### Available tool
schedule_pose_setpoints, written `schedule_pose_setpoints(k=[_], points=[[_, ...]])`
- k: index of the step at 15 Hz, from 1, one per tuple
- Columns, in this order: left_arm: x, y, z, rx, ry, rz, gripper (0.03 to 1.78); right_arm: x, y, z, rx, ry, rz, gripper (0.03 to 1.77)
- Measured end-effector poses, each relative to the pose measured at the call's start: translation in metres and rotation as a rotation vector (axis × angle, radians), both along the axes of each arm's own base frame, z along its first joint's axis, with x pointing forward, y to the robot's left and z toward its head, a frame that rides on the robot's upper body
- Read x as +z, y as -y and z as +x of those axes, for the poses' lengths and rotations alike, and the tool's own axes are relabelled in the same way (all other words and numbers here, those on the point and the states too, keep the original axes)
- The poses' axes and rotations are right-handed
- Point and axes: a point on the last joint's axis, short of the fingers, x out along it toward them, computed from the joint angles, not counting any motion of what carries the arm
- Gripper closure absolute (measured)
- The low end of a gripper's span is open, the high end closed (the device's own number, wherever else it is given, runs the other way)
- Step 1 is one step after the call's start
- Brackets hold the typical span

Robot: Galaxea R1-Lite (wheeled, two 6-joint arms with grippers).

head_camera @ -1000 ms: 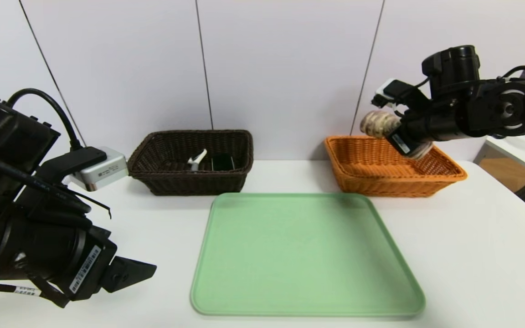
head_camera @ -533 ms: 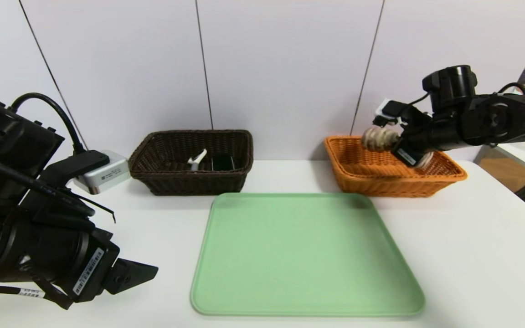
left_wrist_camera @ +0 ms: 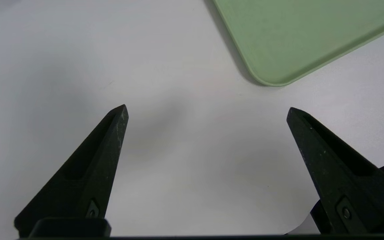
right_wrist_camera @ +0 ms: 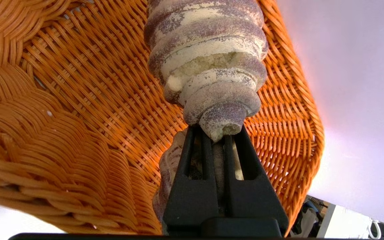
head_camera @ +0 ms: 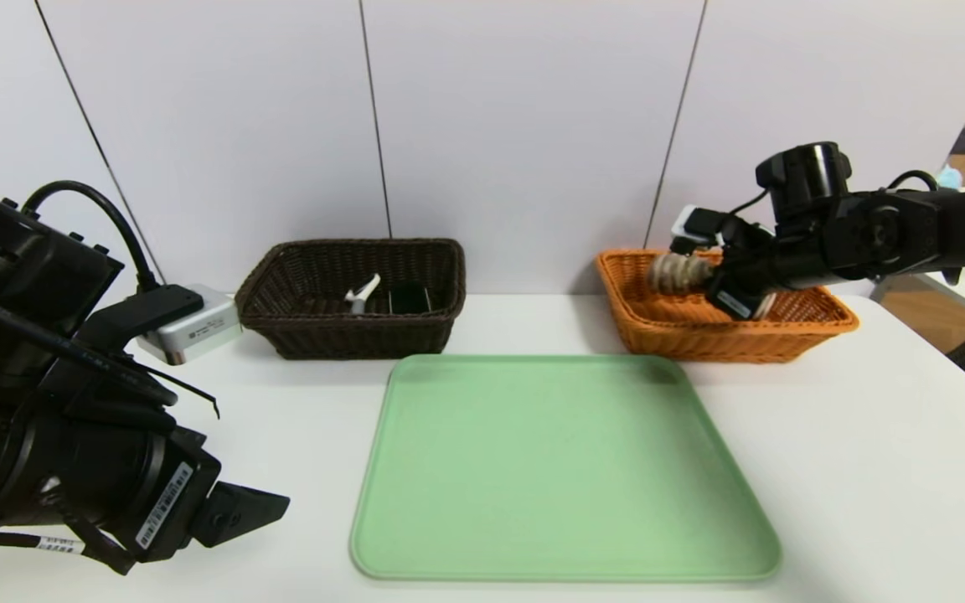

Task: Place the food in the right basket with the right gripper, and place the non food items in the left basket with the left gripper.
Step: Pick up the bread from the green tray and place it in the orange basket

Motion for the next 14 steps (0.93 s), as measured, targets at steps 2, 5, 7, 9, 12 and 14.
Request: schedule_pose_setpoints(k=[2,5,7,9,12,14], points=[[-0.001,0.001,0.0017,-0.002,0.018,-0.012,0.12,-0.0035,-0.0007,0.0022,-0.001,-0.005,0.002,1.68],[-0.0026,0.0012,0.002,-0.003,0.02,-0.014,0.12,-0.0049,-0.0012,0.0076,-0.002,0.028,0.006,1.56],[-0.0028,0.0012,0.002,-0.004,0.019,-0.014,0.12,-0.0066,-0.0013,0.0084,-0.001,0.025,0.007,1.23],[-0.0028,0.0012,0.002,-0.004,0.019,-0.014,0.12,-0.0074,-0.0014,0.0082,-0.001,0.02,0.007,0.96],[-0.0028,0.0012,0.002,-0.004,0.019,-0.014,0.12,-0.0063,-0.0019,0.0075,0.0,0.021,0.008,0.7],[-0.0027,0.0012,0.0021,-0.004,0.02,-0.014,0.12,-0.0028,-0.0022,0.0069,0.0,0.027,0.011,0.55]])
